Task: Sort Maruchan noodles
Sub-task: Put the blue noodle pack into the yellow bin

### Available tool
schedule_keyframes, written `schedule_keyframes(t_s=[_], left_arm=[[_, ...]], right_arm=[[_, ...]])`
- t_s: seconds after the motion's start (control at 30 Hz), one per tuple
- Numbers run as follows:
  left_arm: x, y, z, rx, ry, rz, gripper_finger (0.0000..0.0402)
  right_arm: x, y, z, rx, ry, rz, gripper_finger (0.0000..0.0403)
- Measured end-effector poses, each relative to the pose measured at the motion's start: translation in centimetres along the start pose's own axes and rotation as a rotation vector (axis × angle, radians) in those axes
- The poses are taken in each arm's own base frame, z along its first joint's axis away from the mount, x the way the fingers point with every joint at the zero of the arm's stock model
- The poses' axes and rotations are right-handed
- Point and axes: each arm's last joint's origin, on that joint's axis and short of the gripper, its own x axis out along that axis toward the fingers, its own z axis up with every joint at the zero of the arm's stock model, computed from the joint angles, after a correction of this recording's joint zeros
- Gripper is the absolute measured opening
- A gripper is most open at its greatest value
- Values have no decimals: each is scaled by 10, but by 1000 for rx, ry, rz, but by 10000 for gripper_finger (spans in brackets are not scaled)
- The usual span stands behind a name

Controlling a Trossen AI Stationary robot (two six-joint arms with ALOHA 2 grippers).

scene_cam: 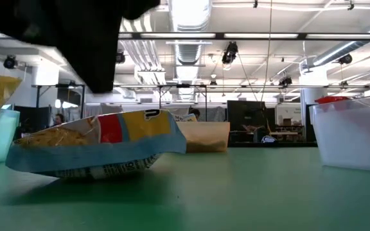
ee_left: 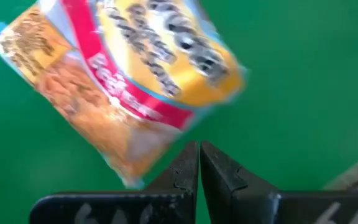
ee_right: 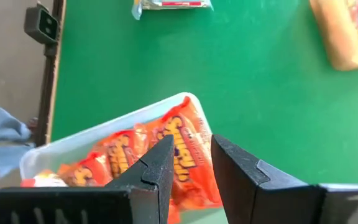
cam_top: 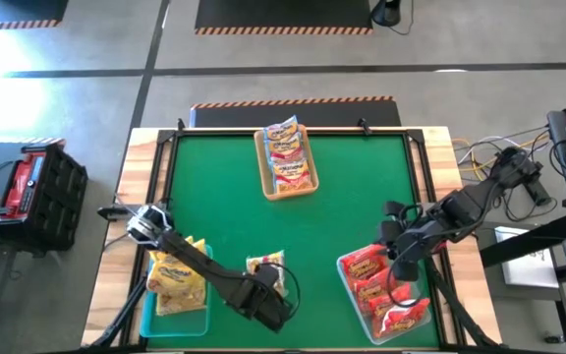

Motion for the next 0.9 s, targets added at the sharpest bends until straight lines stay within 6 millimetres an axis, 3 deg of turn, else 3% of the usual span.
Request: schedule_keyframes(t_s=[0.33,0.6,0.9], left_arm=[[41,2,29,-102,-33,103,0],[72,-9,85,-153,-136,-17,0],[81,13,164,-176,-303,53,0]], right_arm=[[-12,-7,-5,-150,-24,-19,95],[-15,-9,-6,-167,-51,-56,95],[-10,-14,1,-143,-159,-243,95]])
